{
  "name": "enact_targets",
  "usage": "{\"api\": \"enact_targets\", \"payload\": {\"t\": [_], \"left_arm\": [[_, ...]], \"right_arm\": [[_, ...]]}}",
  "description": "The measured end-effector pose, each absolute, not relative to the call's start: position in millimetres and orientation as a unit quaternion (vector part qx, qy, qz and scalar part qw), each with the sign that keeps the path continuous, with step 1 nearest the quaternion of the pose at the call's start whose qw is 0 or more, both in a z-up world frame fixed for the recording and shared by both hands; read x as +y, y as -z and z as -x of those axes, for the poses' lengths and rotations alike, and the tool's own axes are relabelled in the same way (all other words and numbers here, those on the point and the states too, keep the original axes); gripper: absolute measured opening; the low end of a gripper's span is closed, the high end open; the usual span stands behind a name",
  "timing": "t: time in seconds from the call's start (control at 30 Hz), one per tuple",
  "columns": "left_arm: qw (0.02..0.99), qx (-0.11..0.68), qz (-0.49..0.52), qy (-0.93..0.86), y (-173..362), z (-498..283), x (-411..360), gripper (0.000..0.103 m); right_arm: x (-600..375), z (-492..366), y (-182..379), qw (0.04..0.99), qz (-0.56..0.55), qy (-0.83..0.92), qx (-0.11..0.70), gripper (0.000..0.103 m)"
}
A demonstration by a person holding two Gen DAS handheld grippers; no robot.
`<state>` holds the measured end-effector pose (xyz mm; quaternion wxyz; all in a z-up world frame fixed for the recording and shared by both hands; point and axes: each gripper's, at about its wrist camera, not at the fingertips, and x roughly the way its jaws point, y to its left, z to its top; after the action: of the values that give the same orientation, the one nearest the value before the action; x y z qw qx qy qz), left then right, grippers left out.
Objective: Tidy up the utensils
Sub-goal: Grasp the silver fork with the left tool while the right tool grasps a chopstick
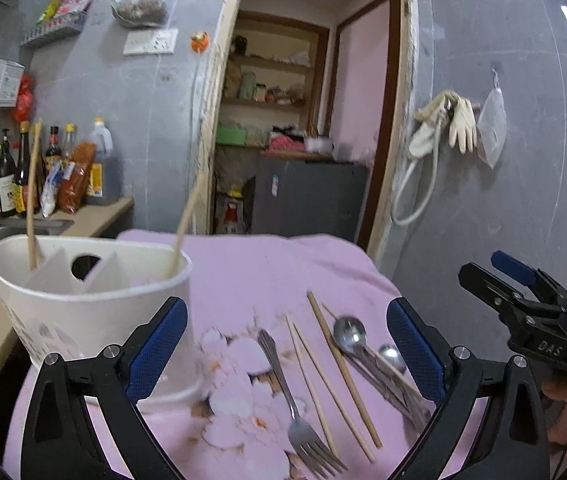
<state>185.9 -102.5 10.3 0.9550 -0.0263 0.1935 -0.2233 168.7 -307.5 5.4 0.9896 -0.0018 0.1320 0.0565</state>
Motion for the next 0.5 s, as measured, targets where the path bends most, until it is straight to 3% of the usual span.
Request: {"api": "enact_targets", "payload": {"t": [0.33, 0.5], "left_arm": [[0.937, 0.261, -0.008, 0.233, 14.4, -191.1, -122.7, 0.098], [0.928, 0.296, -0.015, 0.227, 24.2, -200.4, -126.9, 0.097]], "right_arm": [[-327.5, -188.9, 17.9, 0.971, -0.022, -0.075, 0.227, 0.098], [-324.8, -200.7, 24.6, 0.960, -0.017, -0.087, 0.267, 0.079]]}}
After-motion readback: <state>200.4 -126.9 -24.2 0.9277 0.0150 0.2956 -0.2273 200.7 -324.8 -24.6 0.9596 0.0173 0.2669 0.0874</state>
